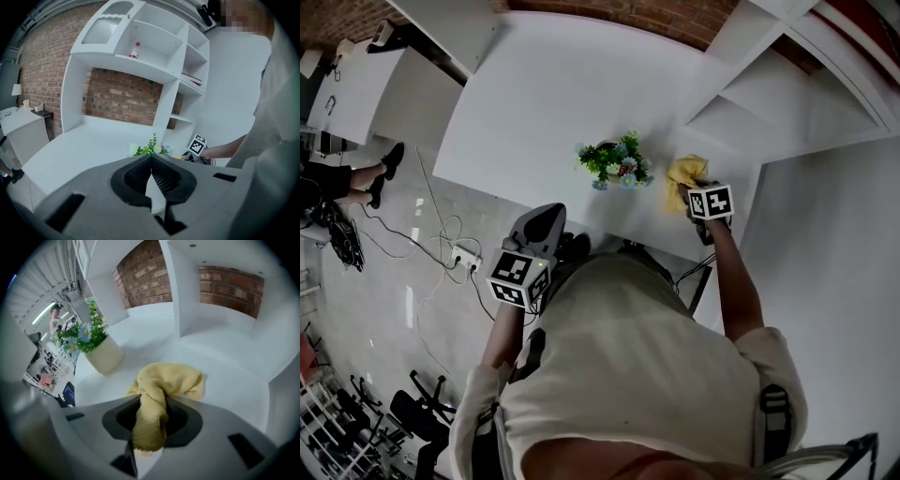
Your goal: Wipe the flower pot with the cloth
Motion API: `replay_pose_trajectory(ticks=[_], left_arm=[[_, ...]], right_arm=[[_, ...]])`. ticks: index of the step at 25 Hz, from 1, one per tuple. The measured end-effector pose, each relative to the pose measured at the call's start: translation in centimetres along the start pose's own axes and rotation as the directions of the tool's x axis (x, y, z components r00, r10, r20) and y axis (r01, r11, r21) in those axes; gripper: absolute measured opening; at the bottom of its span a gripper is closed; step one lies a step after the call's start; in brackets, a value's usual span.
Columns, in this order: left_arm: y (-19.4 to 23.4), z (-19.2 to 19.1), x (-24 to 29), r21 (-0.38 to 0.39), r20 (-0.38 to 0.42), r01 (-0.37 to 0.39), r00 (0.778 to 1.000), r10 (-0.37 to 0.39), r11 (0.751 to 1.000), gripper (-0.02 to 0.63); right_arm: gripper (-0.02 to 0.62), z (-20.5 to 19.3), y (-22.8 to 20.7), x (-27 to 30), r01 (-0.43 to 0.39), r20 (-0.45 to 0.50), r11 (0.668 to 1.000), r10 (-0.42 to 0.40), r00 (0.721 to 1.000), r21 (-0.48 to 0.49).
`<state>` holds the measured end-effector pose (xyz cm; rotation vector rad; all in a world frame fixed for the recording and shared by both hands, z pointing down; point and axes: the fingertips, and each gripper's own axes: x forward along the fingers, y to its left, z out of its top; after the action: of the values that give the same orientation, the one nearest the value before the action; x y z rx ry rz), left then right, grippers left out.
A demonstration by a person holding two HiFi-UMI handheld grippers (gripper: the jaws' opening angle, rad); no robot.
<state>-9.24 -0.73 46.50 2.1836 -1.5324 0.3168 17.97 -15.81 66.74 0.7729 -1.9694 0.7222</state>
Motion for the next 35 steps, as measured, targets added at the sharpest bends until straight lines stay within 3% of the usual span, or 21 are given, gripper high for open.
replay_pose_trajectory(ticks=[2,4,7,9,15,19,26,27,30,33,35], left_arm=[[0.5,0.0,-0.3,-0.004,0.011,0.000,1.000,0.001,1.000,0.020],[1.1,-0.2,-0.7,-0.011,0.021,0.001,1.000,-0.001,1.000,0.020],[2.4,-0.8,-1.3,-0.018,0.030,0.006,1.000,-0.005,1.000,0.020],[3.0,-1.1,-1.7,-0.020,0.033,0.021,0.999,-0.020,1.000,0.020],[4.8,-1.1,-2.0,0.072,0.027,0.106,0.994,-0.108,0.992,0.020],[6.6,-1.3,-1.6,0.089,0.014,0.158,0.987,-0.160,0.983,0.020],[5.5,-2.1,6.0,0.204,-0.125,0.318,0.947,-0.297,0.926,0.033],[5.5,-2.5,7.4,0.214,-0.159,0.335,0.939,-0.305,0.918,0.120],[5.0,-4.2,11.1,0.244,-0.261,0.371,0.915,-0.308,0.896,0.219],[4.5,-5.9,13.8,0.264,-0.356,0.389,0.890,-0.286,0.882,0.235],[4.6,-6.6,14.8,0.270,-0.387,0.371,0.887,-0.253,0.888,0.235]], right_arm=[[0.106,0.4,1.2,-0.6,-0.026,0.037,0.999,0.025,0.999,0.025],[0.103,1.2,2.9,-1.4,-0.099,0.105,0.987,0.086,0.991,0.123],[0.103,3.0,5.2,-2.6,-0.219,0.228,0.938,0.159,0.960,0.270],[0.103,4.3,6.4,-3.4,-0.256,0.289,0.916,0.166,0.943,0.310],[0.104,7.4,8.9,-5.0,-0.248,0.380,0.907,0.108,0.919,0.340],[0.106,8.0,10.6,-4.8,-0.222,0.395,0.904,0.066,0.916,0.364],[0.106,7.5,10.3,-3.2,-0.213,0.378,0.884,0.044,0.925,0.417],[0.107,7.6,10.1,-2.9,-0.217,0.377,0.880,0.047,0.925,0.422],[0.107,7.7,9.1,-1.8,-0.230,0.373,0.874,0.060,0.926,0.429],[0.109,8.4,8.2,-1.0,-0.252,0.376,0.875,0.088,0.922,0.414],[0.109,8.8,8.3,-0.3,-0.281,0.374,0.875,0.126,0.919,0.395]])
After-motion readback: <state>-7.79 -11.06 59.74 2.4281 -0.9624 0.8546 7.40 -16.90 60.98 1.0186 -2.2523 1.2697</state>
